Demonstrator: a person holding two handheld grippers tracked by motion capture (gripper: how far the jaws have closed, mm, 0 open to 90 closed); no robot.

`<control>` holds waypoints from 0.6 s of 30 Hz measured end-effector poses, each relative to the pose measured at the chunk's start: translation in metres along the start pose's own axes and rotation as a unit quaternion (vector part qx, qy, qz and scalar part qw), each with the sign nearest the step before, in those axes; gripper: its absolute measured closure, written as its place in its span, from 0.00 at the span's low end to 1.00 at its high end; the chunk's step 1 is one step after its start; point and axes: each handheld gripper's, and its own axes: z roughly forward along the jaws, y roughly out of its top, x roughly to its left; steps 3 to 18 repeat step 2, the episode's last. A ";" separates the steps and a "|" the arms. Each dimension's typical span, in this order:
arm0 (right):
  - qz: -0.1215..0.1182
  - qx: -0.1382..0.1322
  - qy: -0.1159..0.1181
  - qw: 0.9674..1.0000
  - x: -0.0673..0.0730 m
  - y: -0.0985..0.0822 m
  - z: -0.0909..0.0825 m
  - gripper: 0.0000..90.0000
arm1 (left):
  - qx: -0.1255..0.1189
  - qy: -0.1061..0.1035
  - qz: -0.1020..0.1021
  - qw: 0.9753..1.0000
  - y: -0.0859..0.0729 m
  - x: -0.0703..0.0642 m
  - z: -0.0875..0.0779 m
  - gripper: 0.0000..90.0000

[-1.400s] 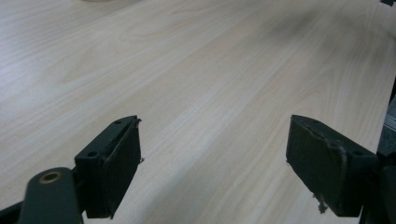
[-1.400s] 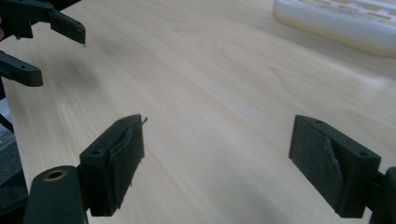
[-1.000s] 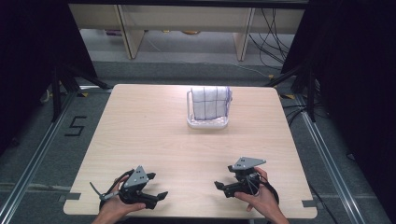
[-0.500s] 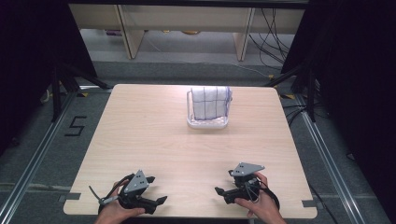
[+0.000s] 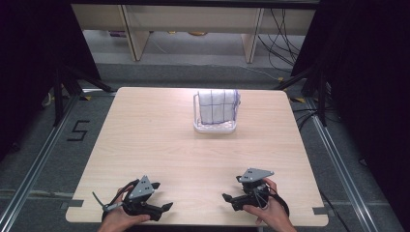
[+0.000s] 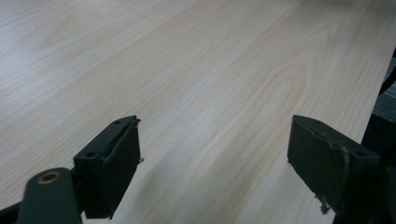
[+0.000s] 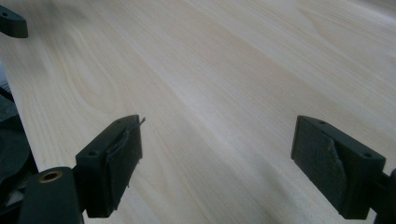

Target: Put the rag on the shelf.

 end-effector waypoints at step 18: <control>-0.002 -0.002 0.002 1.000 0.000 0.000 0.000 0.19 | 0.008 0.003 0.009 1.000 0.000 0.002 -0.001 0.19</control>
